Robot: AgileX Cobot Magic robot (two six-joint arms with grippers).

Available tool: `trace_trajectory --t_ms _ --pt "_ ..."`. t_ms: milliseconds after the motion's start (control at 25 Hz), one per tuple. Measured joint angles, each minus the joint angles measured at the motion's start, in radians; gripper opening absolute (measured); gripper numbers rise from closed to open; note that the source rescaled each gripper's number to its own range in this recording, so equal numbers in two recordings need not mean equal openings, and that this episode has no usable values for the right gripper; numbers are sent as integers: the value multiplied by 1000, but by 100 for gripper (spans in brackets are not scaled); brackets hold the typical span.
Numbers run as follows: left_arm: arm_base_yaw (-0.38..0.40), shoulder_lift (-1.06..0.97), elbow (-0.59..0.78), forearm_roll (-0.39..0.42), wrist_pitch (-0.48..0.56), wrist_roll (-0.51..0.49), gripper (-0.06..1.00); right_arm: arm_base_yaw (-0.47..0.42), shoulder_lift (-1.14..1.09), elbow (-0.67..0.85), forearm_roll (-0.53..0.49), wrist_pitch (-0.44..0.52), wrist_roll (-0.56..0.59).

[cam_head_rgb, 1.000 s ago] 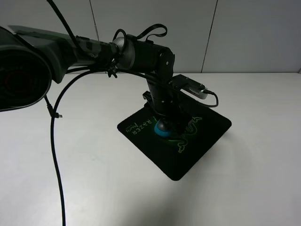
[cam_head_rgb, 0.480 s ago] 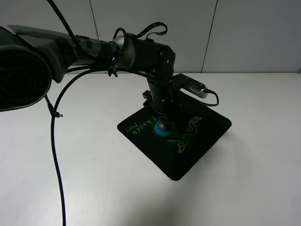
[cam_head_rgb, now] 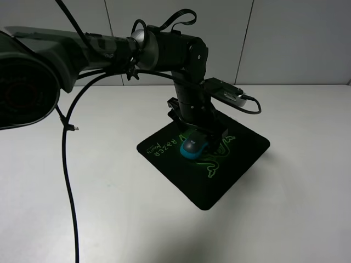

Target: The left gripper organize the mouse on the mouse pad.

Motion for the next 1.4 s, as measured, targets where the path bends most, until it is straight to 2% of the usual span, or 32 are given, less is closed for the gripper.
trace_trajectory --t_ms 160,320,520,760,1080,1400 --pt "0 0 -9 -4 44 0 85 0 0 0 0 0 0" --pt "0 -4 -9 -26 69 0 96 0 0 0 0 0 0" --pt "1 -52 -20 -30 113 0 100 0 0 0 0 0 0" --pt "1 -145 -24 -22 273 0 100 0 0 0 0 0 0" --pt "1 -327 17 -5 274 -25 100 0 0 0 0 0 0" --pt "1 -570 211 54 275 -42 100 0 0 0 0 0 0"
